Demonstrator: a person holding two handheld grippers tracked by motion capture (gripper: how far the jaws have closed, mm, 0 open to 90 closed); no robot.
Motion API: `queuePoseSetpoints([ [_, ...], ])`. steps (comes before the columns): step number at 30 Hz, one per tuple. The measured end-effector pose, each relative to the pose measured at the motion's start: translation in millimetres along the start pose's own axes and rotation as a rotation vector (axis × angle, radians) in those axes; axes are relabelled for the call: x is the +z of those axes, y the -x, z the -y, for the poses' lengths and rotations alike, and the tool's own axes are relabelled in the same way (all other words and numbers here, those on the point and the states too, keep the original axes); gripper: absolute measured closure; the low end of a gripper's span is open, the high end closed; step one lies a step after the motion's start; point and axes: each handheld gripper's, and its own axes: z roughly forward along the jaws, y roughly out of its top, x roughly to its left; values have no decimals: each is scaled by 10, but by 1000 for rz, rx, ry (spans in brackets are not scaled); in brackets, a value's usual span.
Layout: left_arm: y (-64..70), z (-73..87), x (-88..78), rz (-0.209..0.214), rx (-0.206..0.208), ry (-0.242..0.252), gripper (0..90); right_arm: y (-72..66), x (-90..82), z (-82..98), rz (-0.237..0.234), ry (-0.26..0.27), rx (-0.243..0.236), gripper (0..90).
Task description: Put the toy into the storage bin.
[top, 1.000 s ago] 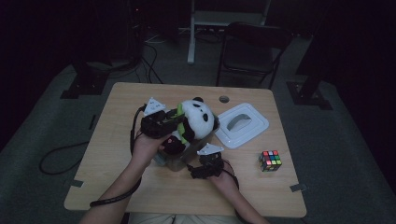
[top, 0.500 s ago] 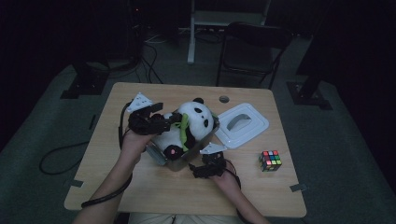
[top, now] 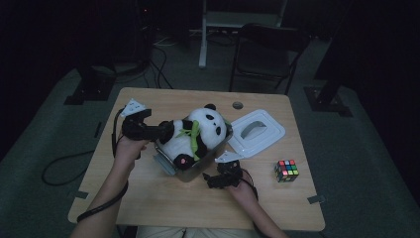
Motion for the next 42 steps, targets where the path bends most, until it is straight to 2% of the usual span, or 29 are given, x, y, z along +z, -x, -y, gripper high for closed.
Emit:
queuePoseSetpoints([
  [2,-58,20,2,-12,-13,11,5,7,1,5,3,-3,0,109],
  [4,-122,30,-18,3,-23,25,5,15,-4,9,2,-3,3,109],
  [7,-154,37,-41,3,-28,36,5,28,-9,17,2,-3,7,109],
  [11,-116,0,-84,-15,-2,34,5,35,1,22,1,-6,6,109],
  [13,-93,-35,-111,-19,2,51,5,30,8,27,2,-10,3,109],
  [15,-90,-56,-129,-33,7,57,5,29,13,28,1,-12,1,109],
  [16,-124,-92,-167,-57,4,82,5,26,15,29,1,-13,0,109],
  [19,-215,-106,-177,-94,4,84,6,18,8,24,-1,-9,3,109],
  [20,-256,-102,-171,-100,-4,81,6,20,6,23,-3,-9,6,109],
  [22,-256,-102,-171,-100,-4,81,6,23,3,22,-2,-8,6,109],
  [23,-378,-56,-118,-122,-8,67,6,32,0,20,-2,-6,8,109],
  [30,-624,180,90,-150,2,38,6,51,-22,9,3,1,12,109],
  [32,-679,260,152,-144,0,43,6,52,-23,6,4,1,12,109],
  [34,-721,335,224,-159,5,24,6,52,-21,2,3,2,13,109],
  [37,-780,435,330,-161,-1,-12,5,50,-18,-8,4,3,17,109],
  [40,-799,465,356,-159,-10,-8,6,53,-24,-14,3,4,15,109],
  [42,-852,551,456,-174,-17,-33,6,66,-29,-18,5,10,20,109],
])
